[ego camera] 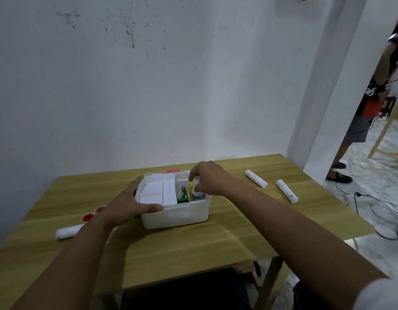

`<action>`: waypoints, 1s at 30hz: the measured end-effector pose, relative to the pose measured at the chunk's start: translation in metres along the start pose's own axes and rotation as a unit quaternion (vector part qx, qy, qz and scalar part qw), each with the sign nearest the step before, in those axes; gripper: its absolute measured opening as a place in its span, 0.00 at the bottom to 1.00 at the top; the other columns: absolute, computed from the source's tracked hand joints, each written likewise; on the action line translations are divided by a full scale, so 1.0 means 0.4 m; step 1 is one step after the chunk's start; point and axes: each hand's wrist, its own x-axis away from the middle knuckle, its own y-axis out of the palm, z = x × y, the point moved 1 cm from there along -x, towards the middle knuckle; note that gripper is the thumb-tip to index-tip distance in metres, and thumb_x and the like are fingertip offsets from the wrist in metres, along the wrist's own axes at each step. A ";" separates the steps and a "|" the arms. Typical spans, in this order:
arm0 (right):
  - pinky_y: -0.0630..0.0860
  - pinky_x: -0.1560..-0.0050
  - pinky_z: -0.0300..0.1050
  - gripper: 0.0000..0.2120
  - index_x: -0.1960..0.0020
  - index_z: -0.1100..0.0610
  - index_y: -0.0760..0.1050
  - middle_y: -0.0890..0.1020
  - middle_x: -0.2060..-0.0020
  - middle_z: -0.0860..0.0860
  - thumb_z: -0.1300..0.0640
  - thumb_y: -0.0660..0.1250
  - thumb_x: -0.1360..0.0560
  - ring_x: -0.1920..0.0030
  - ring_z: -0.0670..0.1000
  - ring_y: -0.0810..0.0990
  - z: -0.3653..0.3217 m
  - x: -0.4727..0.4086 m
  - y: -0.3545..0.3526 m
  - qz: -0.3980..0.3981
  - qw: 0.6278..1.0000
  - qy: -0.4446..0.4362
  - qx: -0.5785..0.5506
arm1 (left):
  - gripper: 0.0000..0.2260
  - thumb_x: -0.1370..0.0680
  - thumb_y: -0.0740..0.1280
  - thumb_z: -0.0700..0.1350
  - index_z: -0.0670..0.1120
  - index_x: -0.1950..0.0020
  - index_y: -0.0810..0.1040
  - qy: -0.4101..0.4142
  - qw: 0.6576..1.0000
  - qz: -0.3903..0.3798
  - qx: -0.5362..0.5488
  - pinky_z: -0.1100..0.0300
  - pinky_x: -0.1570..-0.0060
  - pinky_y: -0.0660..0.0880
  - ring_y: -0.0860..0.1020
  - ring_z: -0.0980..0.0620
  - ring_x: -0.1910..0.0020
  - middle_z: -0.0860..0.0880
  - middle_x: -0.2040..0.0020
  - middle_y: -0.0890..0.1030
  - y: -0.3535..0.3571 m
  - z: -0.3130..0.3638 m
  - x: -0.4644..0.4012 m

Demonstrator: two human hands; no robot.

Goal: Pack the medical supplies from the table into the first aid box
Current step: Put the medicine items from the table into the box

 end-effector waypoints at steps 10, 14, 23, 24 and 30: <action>0.79 0.45 0.45 0.18 0.42 0.52 0.84 0.83 0.43 0.48 0.56 0.79 0.31 0.45 0.49 0.81 0.027 -0.011 -0.040 -0.057 0.996 -0.006 -0.068 | 0.58 0.43 0.84 0.64 0.62 0.19 0.56 0.010 1.000 0.003 -0.018 0.43 0.38 0.78 0.72 0.48 0.31 0.56 0.27 0.70 -0.006 -0.020 -0.010; 0.76 0.50 0.38 0.10 0.48 0.52 0.85 0.86 0.53 0.47 0.54 0.77 0.28 0.52 0.43 0.83 0.089 -0.001 -0.110 0.025 0.981 0.028 -0.192 | 0.56 0.42 0.83 0.64 0.63 0.20 0.57 0.020 1.000 -0.001 -0.019 0.44 0.37 0.78 0.72 0.50 0.31 0.58 0.28 0.71 -0.006 -0.020 -0.012; 0.83 0.50 0.51 0.11 0.47 0.58 0.83 0.86 0.51 0.54 0.60 0.70 0.28 0.52 0.55 0.84 0.368 0.027 -0.002 0.037 0.966 0.257 0.009 | 0.56 0.43 0.83 0.65 0.63 0.21 0.58 0.018 1.000 -0.003 -0.014 0.44 0.39 0.79 0.72 0.50 0.31 0.58 0.29 0.72 -0.002 -0.008 -0.005; 0.82 0.50 0.50 0.12 0.45 0.58 0.81 0.85 0.51 0.54 0.57 0.70 0.27 0.51 0.55 0.84 0.386 0.032 0.020 0.022 0.963 0.269 0.026 | 0.57 0.43 0.83 0.65 0.62 0.20 0.57 0.015 1.000 -0.002 -0.021 0.44 0.39 0.79 0.72 0.49 0.31 0.57 0.28 0.71 -0.002 -0.007 -0.005; 0.74 0.62 0.49 0.11 0.42 0.53 0.70 0.82 0.57 0.53 0.57 0.66 0.23 0.59 0.55 0.80 0.415 0.055 0.101 0.029 0.961 0.275 0.032 | 0.60 0.44 0.83 0.65 0.60 0.19 0.54 0.001 0.999 0.003 -0.032 0.44 0.37 0.77 0.71 0.48 0.30 0.55 0.26 0.70 -0.002 0.001 0.003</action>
